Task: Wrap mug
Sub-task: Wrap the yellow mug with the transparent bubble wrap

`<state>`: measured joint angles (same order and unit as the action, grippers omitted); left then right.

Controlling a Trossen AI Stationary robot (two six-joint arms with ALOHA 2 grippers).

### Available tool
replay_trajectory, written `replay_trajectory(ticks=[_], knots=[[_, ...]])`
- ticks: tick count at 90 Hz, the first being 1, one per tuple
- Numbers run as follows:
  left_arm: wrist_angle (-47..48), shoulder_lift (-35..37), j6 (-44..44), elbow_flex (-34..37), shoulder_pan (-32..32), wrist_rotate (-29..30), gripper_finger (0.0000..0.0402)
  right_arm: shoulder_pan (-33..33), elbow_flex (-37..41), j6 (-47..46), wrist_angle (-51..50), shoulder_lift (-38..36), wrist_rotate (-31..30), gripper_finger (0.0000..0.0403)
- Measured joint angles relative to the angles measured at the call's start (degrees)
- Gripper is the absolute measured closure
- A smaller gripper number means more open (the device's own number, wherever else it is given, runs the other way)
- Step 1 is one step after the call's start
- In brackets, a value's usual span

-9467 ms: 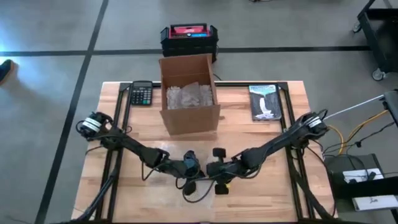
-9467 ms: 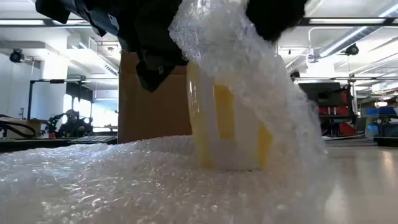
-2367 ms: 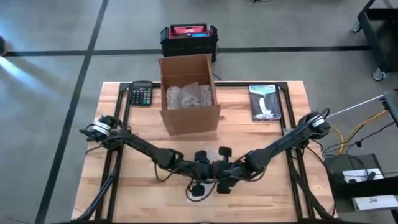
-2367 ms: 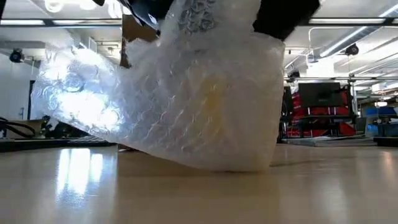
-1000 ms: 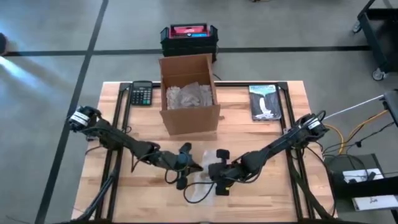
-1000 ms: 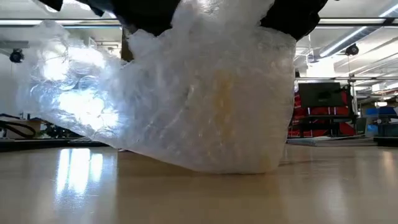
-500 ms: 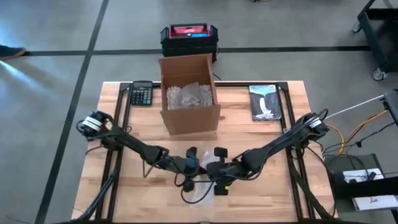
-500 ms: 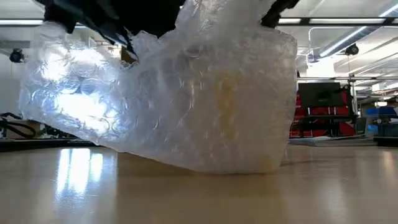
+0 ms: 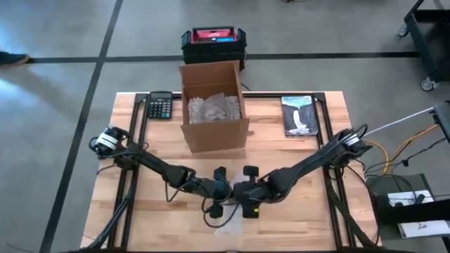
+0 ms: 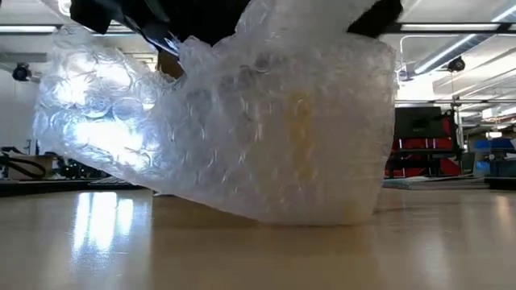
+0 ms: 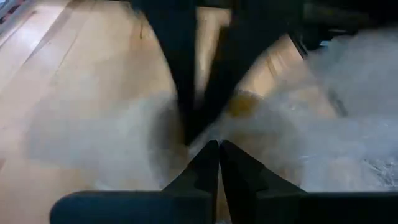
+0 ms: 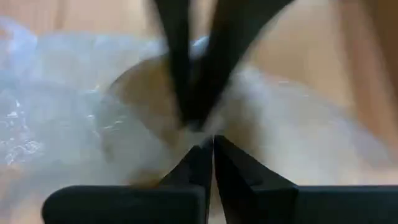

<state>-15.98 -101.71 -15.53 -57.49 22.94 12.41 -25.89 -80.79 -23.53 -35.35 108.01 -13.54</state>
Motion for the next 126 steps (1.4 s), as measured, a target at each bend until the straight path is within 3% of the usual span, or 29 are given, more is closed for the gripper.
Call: replay_trajectory(ticks=[15, 30, 49, 59, 71, 89, 117, 126], knots=[[3.33, 2.76, -0.59, -1.27, 0.0, -0.05, 0.04, 0.07, 0.06, -1.21, 0.37, 2.53, 0.25, 0.0401], [12.64, 7.45, -2.63, -3.69, 1.6, -0.81, 0.0401, 0.1, -0.57, 0.21, -0.01, 2.36, 0.34, 0.0401], [22.9, 7.72, -5.18, -1.42, 4.91, -1.2, 0.0401, 0.33, -1.66, 1.1, 0.09, 2.03, 0.28, 0.0401], [19.58, 6.07, -6.16, 2.3, 5.71, -4.47, 0.0401, 0.42, -1.66, 1.12, 0.0, 2.03, 0.24, 0.0401], [6.06, 5.16, -2.06, 3.07, 5.48, -10.39, 0.0401, 0.61, -1.66, 1.16, 0.32, 2.03, 0.13, 0.0401], [-4.03, 5.23, 2.53, 3.14, 4.27, -4.24, 0.0401, 0.68, -1.66, 0.64, 1.81, 2.16, 0.04, 0.0401], [-4.11, 2.4, -1.23, 4.69, 1.35, -2.22, 0.0402, 0.7, -4.95, 1.85, -1.66, -0.1, 0.56, 0.0401], [-5.32, 1.14, -2.3, 4.53, 1.08, -2.02, 0.0402, 0.7, -7.51, 2.56, -6.44, -2.25, 3.86, 0.0401]])
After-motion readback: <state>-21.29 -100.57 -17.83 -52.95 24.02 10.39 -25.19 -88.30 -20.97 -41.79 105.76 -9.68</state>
